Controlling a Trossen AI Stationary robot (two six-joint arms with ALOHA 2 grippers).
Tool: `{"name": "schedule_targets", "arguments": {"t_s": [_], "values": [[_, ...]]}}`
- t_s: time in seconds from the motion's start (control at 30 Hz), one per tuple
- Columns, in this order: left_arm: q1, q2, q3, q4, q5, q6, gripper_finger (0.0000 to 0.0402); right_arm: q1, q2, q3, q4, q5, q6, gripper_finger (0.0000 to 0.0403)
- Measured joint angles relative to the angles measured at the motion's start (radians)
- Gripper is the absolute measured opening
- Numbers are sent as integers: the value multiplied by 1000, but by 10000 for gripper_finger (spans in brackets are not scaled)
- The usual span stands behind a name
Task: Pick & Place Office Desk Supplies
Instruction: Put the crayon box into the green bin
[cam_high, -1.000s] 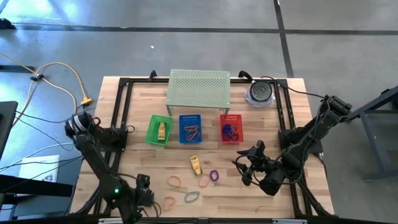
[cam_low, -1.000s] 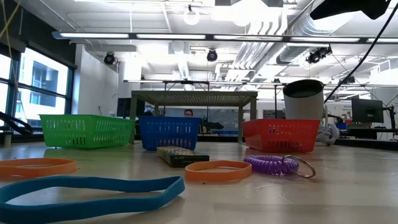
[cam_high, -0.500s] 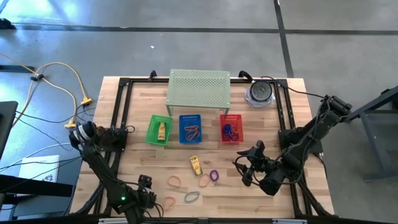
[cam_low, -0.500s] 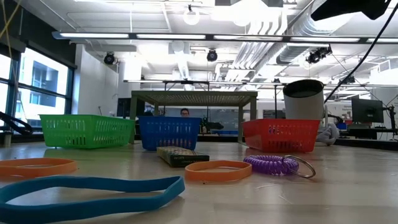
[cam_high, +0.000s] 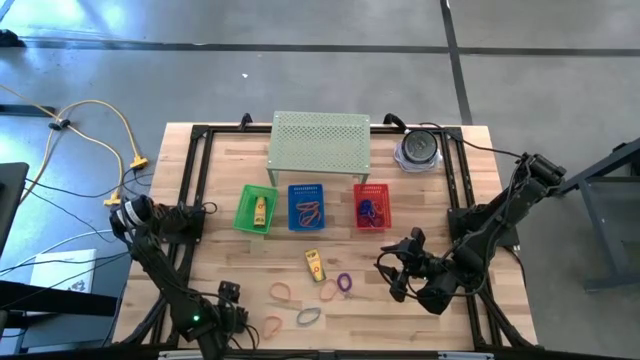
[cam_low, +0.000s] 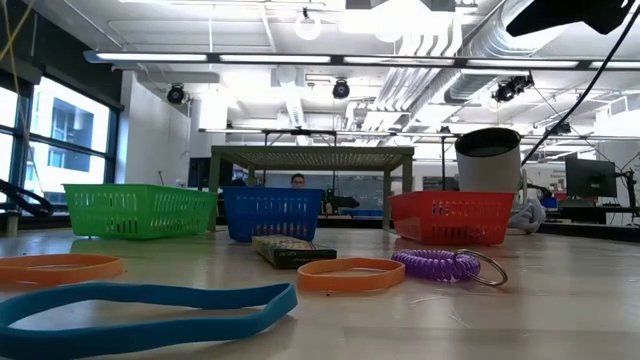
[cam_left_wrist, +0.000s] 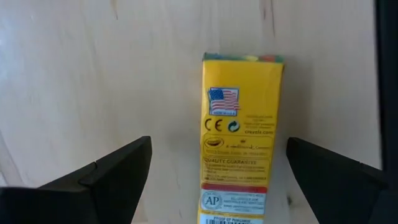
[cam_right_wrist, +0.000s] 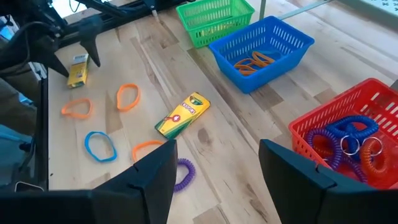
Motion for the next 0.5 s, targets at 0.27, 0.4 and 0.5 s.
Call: {"name": "schedule_targets", "arguments": {"t_s": [0.27, 0.4, 0.5], "values": [[0, -6, -53, 67, 31, -46, 327, 0, 0, 0, 0, -12, -14, 215], [3, -6, -58, 72, 46, -59, 285, 0, 0, 0, 0, -23, -14, 215], [3, -6, -58, 73, 36, -46, 247, 0, 0, 0, 0, -23, -14, 215]]}}
